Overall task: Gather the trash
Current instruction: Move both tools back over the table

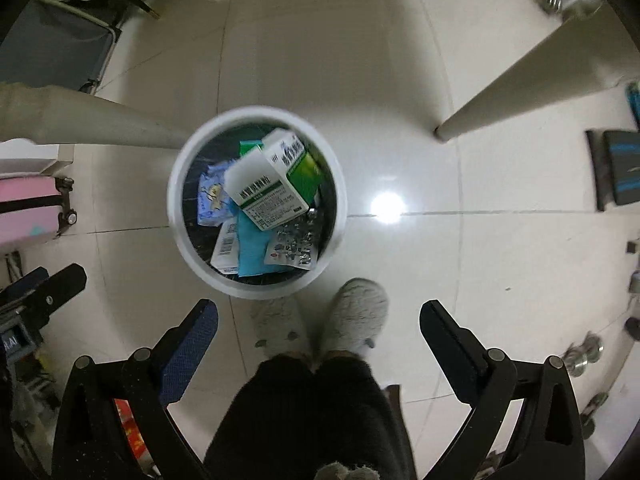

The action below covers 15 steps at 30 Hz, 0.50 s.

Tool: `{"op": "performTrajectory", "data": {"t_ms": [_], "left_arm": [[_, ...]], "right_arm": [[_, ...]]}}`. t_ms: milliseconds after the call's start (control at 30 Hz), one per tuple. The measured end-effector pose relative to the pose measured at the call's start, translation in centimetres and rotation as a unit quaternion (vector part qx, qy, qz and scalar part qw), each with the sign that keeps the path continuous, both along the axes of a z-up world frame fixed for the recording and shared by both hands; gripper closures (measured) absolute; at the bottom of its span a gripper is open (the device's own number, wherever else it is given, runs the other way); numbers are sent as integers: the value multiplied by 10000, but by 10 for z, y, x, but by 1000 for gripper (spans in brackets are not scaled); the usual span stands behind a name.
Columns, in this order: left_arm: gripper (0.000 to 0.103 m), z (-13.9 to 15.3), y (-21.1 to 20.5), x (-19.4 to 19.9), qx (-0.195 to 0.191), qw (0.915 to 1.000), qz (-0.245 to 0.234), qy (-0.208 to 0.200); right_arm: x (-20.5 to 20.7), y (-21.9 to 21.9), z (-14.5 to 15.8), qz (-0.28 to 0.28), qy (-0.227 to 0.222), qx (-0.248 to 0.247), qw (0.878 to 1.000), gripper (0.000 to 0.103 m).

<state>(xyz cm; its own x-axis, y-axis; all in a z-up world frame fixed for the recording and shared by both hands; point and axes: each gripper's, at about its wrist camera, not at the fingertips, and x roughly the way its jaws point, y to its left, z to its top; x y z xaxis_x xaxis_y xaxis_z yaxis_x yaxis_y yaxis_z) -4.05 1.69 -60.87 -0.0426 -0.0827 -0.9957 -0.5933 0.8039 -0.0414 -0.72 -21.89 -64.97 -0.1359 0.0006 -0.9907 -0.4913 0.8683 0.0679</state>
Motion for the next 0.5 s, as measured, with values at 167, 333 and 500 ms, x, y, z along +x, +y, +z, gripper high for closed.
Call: {"op": "performTrajectory", "data": {"t_ms": [167, 333, 500], "left_arm": [[5, 67, -10, -7, 65, 9998, 0, -190], [5, 123, -20, -10, 141, 9992, -33, -371], [5, 184, -24, -18, 230, 9978, -57, -611]], "right_arm": [[-5, 3, 76, 98, -383, 57, 9992, 1], [-9, -6, 152, 57, -605, 184, 9980, 1], [-18, -13, 231, -5, -691, 371, 9969, 1]]}}
